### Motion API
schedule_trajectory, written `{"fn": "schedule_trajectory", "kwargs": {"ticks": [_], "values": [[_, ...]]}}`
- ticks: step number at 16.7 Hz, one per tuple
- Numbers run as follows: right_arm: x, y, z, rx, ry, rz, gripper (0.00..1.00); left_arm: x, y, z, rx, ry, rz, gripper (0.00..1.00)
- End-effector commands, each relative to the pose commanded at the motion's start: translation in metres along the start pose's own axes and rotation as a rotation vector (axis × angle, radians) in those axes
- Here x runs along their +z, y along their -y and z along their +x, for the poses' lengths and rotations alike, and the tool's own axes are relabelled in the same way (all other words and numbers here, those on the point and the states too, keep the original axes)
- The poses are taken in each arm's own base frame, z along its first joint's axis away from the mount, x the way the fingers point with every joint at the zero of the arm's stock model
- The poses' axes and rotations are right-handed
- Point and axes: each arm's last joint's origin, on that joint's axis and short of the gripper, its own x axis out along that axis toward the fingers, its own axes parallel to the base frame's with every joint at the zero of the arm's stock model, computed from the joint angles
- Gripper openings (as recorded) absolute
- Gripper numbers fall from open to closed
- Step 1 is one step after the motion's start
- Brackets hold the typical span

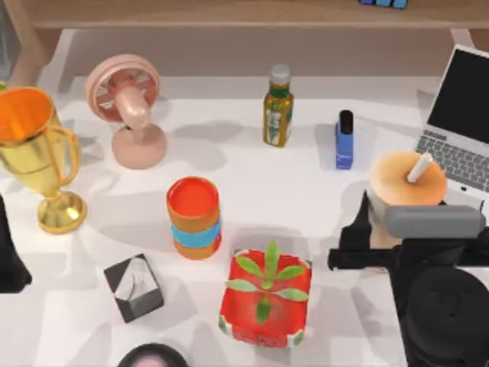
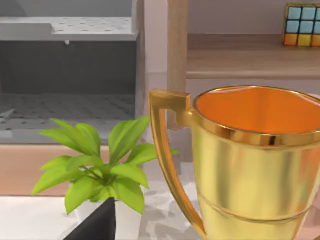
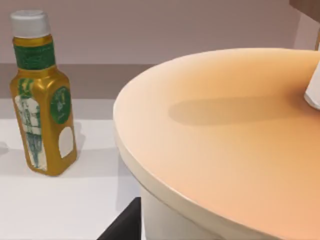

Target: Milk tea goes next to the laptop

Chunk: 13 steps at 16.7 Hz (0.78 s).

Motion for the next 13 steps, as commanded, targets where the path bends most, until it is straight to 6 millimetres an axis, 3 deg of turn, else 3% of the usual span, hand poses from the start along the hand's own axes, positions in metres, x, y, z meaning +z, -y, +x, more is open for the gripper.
{"fn": "schedule_trajectory", "kwargs": {"ticks": [10, 13], "values": [[0.009, 0.0, -0.001, 0.0, -0.002, -0.001, 0.0, 0.0, 0.0, 0.0, 0.0, 0.0, 0.0, 1.0], [0.029, 0.001, 0.014, -0.002, 0.067, 0.059, 0.0, 0.0, 0.0, 0.0, 0.0, 0.0, 0.0, 1.0]]}}
